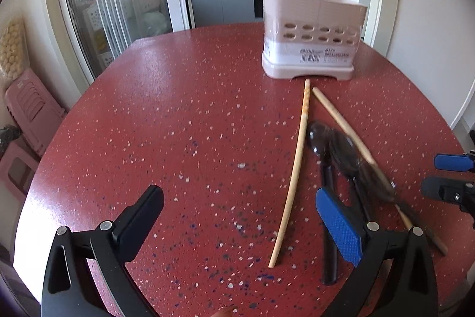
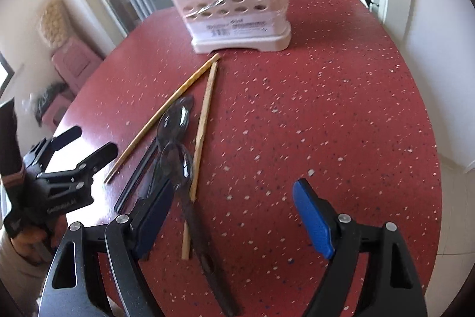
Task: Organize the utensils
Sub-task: 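Grasp the yellow-patterned chopstick with the left tool while the right tool grasps a dark spoon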
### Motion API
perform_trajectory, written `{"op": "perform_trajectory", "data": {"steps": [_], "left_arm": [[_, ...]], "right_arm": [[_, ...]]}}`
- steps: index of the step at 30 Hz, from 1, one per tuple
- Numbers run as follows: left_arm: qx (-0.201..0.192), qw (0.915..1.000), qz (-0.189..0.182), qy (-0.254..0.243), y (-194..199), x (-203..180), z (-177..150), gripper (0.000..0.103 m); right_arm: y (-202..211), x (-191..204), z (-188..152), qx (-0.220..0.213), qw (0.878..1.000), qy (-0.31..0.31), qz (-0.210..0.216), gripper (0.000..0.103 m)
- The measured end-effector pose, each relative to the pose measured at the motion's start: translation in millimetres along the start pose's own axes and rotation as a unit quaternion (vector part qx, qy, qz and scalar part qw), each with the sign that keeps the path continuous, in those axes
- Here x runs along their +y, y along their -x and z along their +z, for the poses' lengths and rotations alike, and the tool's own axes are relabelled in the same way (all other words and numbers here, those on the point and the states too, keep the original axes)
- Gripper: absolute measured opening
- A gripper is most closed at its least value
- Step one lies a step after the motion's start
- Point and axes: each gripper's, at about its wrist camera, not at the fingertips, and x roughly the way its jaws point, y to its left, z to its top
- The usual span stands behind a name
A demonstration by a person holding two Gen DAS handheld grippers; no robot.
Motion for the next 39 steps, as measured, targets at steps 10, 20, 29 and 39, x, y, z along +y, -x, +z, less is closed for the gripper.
{"op": "perform_trajectory", "data": {"steps": [10, 20, 29, 39], "left_arm": [[0.025, 0.9996, 0.003, -0.011, -14.4, 4.7, -4.0, 0.103], [0.037, 0.9986, -0.002, -0.039, -23.0, 5.0, 4.9, 0.103], [0.048, 0.9962, -0.019, -0.07, -30.7, -4.8, 10.1, 0.103], [0.06, 0.994, -0.031, -0.086, -44.1, -12.7, 24.5, 0.103]], "right_arm": [[-12.3, 19.4, -7.9, 0.041, 0.998, 0.046, -0.015, 0.085], [-23.5, 39.0, -4.5, 0.072, 0.991, 0.104, -0.043, 0.08], [-28.8, 49.6, 0.0, 0.086, 0.984, 0.141, -0.06, 0.059], [-26.4, 45.8, 3.8, 0.076, 0.988, 0.124, -0.048, 0.014]]}}
